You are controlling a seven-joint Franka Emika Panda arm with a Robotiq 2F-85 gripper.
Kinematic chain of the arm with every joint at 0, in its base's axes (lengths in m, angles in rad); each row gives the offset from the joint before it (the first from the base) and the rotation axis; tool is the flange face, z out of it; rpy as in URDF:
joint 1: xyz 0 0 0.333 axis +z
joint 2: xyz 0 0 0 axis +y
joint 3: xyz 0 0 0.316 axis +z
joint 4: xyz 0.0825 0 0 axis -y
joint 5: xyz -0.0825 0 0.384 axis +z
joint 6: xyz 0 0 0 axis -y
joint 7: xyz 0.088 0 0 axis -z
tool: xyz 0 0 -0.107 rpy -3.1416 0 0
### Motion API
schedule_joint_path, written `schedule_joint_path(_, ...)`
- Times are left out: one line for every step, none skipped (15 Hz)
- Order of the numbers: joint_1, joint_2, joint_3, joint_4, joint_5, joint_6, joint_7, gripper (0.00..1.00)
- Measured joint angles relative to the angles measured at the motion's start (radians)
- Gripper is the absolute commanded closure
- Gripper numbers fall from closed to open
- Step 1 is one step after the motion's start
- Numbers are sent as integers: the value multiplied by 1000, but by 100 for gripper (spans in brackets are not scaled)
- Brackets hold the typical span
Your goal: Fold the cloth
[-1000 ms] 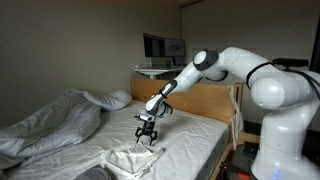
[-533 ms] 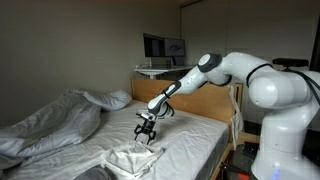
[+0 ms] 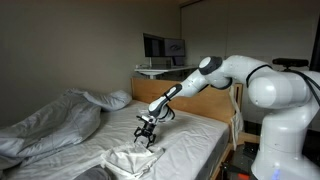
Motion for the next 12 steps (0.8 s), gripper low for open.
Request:
schedule_joint_path(0, 10, 7, 0, 0, 10, 0, 0)
schedule_joint_path(1, 21, 15, 0, 0, 19, 0, 0)
schedule_joint_path(2, 32, 23, 1, 0, 30, 0, 0)
schedule_joint_path(3, 41, 27, 2, 0, 40, 0, 0)
schedule_joint_path(5, 50, 30, 3, 0, 49, 0, 2)
schedule_joint_path(7, 57, 32, 4, 0, 54, 0, 27)
schedule_joint_path(9, 63, 32, 7, 0, 59, 0, 27)
schedule_joint_path(12, 67, 31, 10, 0, 68, 0, 28)
schedule_joint_path(15, 70, 31, 13, 0, 77, 0, 35)
schedule_joint_path(18, 70, 30, 16, 0, 85, 0, 41)
schedule_joint_path(23, 70, 28, 20, 0, 92, 0, 49)
schedule_joint_path(29, 70, 26, 27, 0, 98, 0, 55)
